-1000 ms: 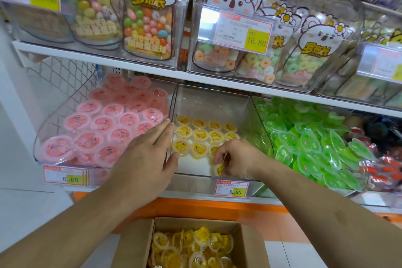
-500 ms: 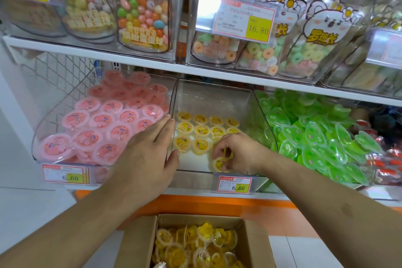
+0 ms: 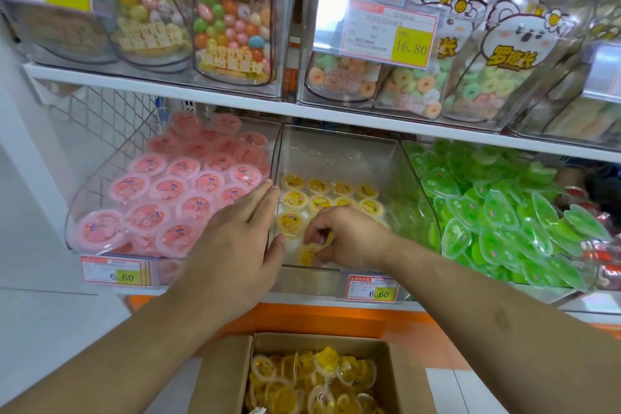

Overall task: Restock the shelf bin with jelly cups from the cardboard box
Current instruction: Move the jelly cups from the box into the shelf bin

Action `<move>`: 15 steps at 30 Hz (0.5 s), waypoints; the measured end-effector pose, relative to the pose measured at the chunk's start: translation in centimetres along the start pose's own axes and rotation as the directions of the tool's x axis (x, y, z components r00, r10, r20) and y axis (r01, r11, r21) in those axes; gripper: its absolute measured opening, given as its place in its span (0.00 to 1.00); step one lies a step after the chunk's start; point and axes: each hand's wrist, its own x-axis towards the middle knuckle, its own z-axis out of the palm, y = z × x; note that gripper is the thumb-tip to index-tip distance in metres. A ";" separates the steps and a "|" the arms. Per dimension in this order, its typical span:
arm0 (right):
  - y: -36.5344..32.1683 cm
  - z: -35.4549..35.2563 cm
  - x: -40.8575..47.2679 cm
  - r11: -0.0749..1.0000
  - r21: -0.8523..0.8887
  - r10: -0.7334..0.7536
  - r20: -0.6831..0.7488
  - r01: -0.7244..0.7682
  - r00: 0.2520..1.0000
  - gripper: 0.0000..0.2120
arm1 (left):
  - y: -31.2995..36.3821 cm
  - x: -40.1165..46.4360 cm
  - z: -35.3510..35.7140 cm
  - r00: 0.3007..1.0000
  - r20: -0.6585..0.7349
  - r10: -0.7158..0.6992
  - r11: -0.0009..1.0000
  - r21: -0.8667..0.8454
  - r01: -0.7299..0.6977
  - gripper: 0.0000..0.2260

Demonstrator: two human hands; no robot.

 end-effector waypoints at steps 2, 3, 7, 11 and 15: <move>-0.9 0.6 0.9 1.000 -0.005 -0.020 -0.011 0.020 1.000 0.16 | 0.1 0.0 0.0 1.000 -0.002 -0.003 1.000 0.000 0.003 0.31; -1.2 0.8 1.4 1.000 0.001 -0.026 -0.022 0.026 0.999 0.15 | 0.1 0.0 -0.1 1.000 -0.002 -0.004 1.000 -0.001 0.004 0.31; -1.9 1.3 2.6 0.997 -0.031 -0.074 -0.050 0.073 0.996 0.14 | 0.1 0.0 -0.1 1.000 -0.001 0.000 1.000 -0.009 0.000 0.31; -1.3 1.2 2.1 0.995 -0.058 -0.089 -0.080 0.084 0.993 0.21 | 0.1 -0.1 -0.1 1.000 0.001 0.004 1.000 -0.011 -0.004 0.31; -0.6 1.0 1.4 0.993 -0.105 -0.057 -0.073 0.049 0.996 0.30 | 0.2 -0.1 -0.2 1.000 -0.005 0.001 1.000 0.002 -0.001 0.31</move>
